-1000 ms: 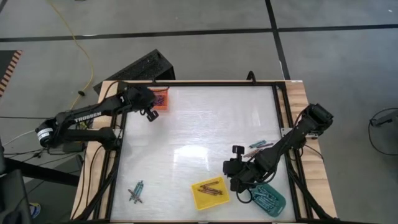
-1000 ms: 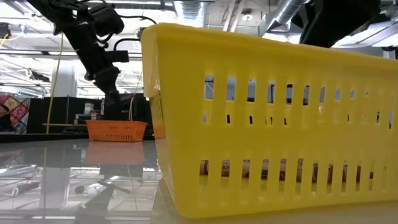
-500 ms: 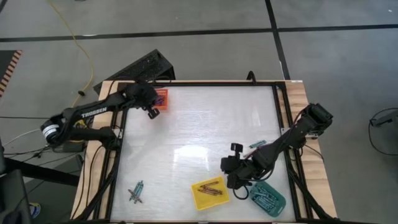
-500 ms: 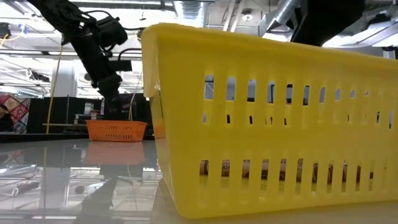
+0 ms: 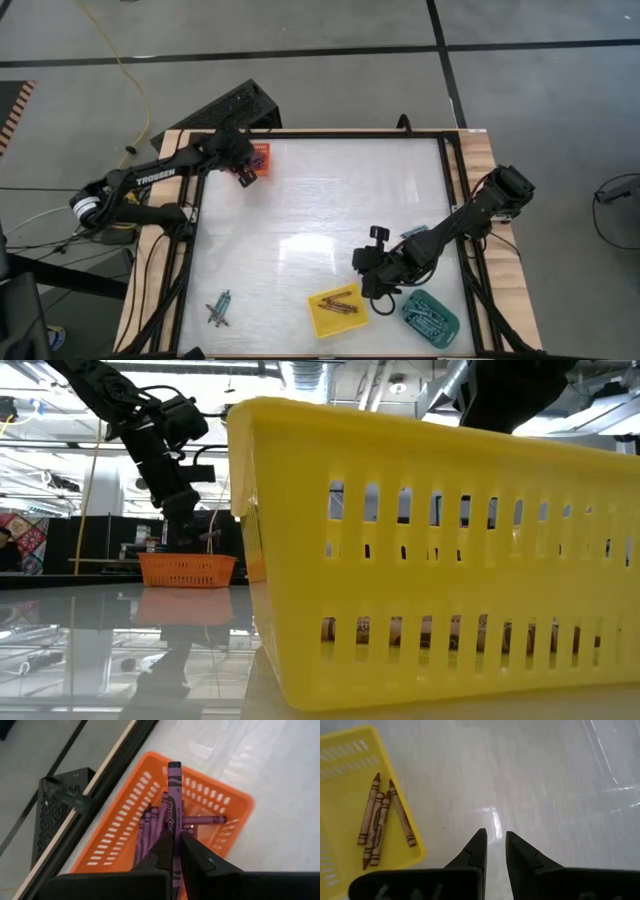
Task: Sort crayons
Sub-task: Put the purple crayon into the orange bin
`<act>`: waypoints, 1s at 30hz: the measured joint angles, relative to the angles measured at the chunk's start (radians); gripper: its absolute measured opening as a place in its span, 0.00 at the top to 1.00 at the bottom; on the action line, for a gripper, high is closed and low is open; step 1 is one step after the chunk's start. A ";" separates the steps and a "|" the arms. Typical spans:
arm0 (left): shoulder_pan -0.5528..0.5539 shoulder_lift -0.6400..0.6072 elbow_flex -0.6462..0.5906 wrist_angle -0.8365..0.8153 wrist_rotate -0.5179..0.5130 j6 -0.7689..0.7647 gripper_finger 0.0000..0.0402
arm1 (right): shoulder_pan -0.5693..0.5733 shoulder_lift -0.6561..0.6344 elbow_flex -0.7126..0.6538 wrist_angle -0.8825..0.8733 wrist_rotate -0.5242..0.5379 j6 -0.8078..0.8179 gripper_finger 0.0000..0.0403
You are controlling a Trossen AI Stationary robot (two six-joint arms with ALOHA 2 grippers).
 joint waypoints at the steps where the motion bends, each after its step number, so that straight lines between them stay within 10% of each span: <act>1: 0.009 0.000 0.000 -0.001 0.004 0.001 1.00 | -0.004 0.000 0.000 0.001 0.000 0.000 0.84; 30: 0.037 0.000 0.000 -0.002 0.041 0.053 1.00 | -0.025 0.000 0.000 0.000 -0.002 0.000 0.84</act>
